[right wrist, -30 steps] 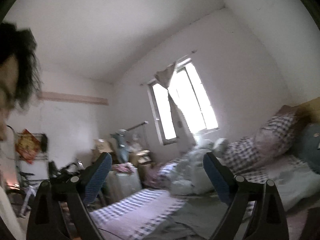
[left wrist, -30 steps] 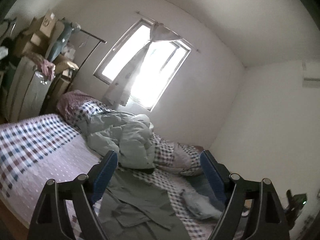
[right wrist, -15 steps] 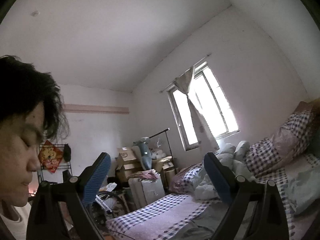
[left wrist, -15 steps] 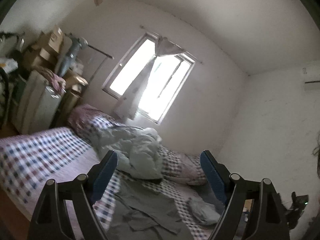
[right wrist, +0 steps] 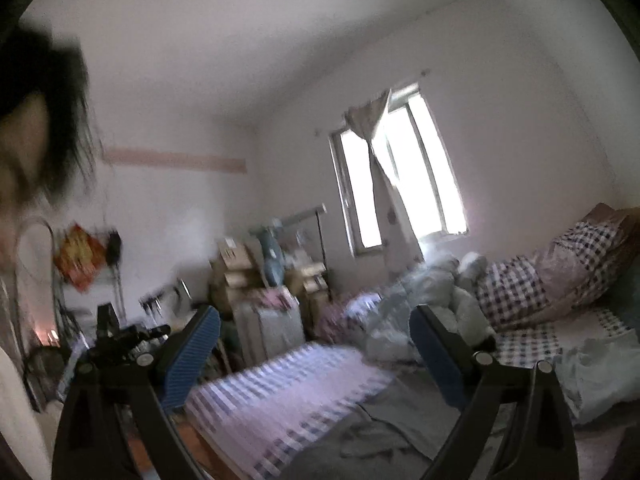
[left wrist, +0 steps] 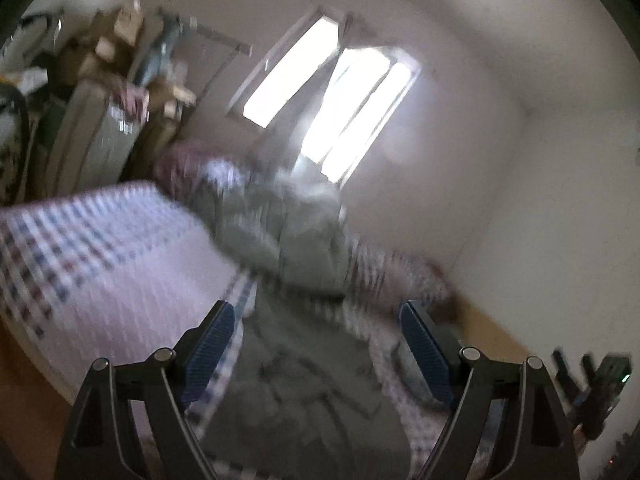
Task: Fold clothes
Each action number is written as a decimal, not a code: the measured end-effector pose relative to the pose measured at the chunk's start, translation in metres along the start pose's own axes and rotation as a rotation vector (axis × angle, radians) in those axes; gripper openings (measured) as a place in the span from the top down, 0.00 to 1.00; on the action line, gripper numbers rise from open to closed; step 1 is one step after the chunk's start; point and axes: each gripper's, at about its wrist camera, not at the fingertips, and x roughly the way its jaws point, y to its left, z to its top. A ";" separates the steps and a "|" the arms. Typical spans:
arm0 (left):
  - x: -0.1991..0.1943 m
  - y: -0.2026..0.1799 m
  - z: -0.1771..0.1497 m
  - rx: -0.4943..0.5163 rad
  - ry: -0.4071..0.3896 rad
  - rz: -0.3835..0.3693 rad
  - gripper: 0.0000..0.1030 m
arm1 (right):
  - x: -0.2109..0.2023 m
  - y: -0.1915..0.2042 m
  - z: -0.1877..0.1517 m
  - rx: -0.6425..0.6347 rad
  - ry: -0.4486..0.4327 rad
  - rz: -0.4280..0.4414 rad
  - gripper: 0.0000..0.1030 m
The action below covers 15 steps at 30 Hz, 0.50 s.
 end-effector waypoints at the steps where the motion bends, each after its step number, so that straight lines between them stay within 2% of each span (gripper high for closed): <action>1: 0.018 0.005 -0.013 0.000 0.050 0.019 0.15 | 0.010 0.002 -0.007 -0.013 0.027 -0.009 0.05; 3: 0.051 0.017 -0.034 -0.016 0.136 0.053 0.15 | 0.029 0.006 -0.021 -0.028 0.075 -0.021 0.05; 6: 0.101 0.043 -0.071 -0.105 0.272 0.129 0.15 | 0.051 -0.005 -0.049 0.027 0.118 -0.008 0.05; 10: 0.138 0.078 -0.107 -0.248 0.347 0.157 0.15 | 0.074 -0.029 -0.087 0.087 0.162 -0.047 0.05; 15: 0.162 0.099 -0.143 -0.312 0.392 0.249 0.15 | 0.103 -0.058 -0.137 0.154 0.215 -0.117 0.05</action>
